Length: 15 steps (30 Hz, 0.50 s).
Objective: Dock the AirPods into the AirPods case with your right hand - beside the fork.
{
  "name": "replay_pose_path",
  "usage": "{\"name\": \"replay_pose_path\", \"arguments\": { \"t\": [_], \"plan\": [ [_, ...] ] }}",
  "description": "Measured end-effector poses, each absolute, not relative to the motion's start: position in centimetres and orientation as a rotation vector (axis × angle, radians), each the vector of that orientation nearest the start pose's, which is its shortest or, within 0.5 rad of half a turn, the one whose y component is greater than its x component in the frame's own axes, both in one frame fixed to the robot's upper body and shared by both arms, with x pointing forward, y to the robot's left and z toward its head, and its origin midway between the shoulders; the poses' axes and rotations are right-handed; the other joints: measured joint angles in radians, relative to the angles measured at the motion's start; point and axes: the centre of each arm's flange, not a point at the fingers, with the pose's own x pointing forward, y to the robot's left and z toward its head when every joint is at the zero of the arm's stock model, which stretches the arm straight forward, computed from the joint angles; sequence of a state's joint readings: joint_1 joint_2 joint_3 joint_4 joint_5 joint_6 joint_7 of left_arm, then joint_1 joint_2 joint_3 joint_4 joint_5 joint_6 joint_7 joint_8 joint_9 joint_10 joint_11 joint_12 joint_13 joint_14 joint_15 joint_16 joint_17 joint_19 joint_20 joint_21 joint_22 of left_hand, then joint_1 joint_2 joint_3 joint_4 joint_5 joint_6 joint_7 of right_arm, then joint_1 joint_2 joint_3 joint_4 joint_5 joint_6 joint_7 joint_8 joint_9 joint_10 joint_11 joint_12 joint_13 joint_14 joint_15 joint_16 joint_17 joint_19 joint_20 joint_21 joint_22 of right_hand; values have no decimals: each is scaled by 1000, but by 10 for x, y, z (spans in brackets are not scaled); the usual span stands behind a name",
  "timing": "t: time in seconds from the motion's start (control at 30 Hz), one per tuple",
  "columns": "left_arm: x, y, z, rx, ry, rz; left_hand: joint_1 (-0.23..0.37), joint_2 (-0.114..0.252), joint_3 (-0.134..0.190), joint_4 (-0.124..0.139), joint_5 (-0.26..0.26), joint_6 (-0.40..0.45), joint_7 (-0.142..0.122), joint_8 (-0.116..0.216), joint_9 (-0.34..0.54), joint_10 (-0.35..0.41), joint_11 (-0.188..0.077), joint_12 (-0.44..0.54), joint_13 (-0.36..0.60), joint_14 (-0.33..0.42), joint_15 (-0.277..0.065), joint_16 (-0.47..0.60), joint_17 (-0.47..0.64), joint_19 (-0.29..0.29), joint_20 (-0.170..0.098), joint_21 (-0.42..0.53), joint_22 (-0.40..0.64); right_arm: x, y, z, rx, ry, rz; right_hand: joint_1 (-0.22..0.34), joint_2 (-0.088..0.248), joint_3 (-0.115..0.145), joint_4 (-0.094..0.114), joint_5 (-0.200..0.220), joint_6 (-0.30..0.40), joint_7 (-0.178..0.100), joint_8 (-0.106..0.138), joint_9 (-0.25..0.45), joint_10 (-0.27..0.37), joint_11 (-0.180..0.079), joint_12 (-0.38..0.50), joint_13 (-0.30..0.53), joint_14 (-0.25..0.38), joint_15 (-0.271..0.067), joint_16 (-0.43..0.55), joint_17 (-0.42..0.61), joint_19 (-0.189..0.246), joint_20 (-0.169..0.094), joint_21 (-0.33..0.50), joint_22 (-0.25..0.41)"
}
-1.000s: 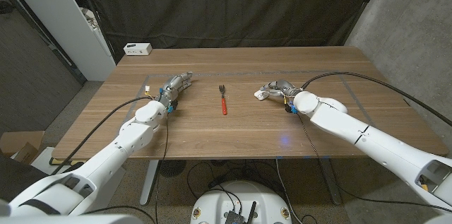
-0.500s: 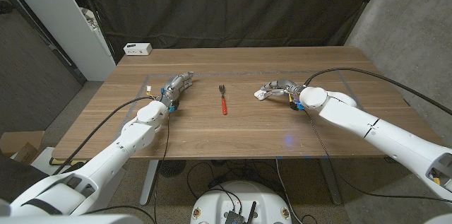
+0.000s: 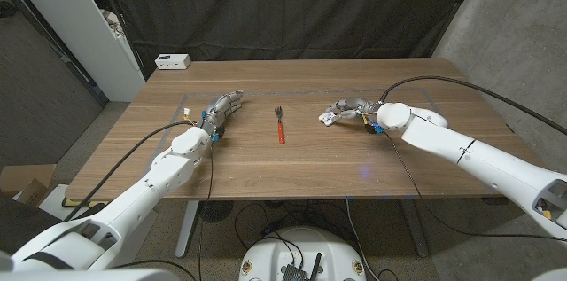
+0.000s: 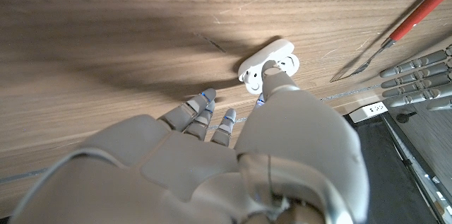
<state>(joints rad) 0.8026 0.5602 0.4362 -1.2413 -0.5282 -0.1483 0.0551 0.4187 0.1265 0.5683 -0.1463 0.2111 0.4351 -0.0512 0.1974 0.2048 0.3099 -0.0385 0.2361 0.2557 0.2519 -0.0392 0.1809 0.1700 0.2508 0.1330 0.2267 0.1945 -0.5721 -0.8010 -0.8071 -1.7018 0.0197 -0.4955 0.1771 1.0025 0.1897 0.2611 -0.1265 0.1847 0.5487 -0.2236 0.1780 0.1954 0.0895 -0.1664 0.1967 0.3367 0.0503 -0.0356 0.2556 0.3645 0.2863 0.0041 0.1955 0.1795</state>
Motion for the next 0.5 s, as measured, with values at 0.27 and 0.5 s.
{"name": "replay_pose_path", "arguments": {
  "t": [0.27, 0.5],
  "plan": [
    [674, 310, -62, 147, -411, -103, 0, 0, 0, 0, 0, 0, 0, 0, 0, 0, 0, 0, 0, 0, 0, 0, 0, 0, 0, 0, 0, 646, -215, -14, -1095, -159, 285, -6, 6, 15, 15, 0, 3, -2, 8, 1, 5, -5, 9, 0, 7, 0, 8, 7, 4, -4, 5, 0],
    [673, 310, -63, 144, -407, -102, 0, 0, 0, 0, 0, 0, 0, 0, 0, 0, 0, 0, 0, 0, 0, 0, 0, 0, 0, 2, 1, 648, -215, -13, -1113, -164, 287, -17, 9, 32, 32, -4, 97, -1, 42, 7, 33, -11, 22, 0, 17, -1, 23, 14, 5, -5, 5, 0]
  ]
}}
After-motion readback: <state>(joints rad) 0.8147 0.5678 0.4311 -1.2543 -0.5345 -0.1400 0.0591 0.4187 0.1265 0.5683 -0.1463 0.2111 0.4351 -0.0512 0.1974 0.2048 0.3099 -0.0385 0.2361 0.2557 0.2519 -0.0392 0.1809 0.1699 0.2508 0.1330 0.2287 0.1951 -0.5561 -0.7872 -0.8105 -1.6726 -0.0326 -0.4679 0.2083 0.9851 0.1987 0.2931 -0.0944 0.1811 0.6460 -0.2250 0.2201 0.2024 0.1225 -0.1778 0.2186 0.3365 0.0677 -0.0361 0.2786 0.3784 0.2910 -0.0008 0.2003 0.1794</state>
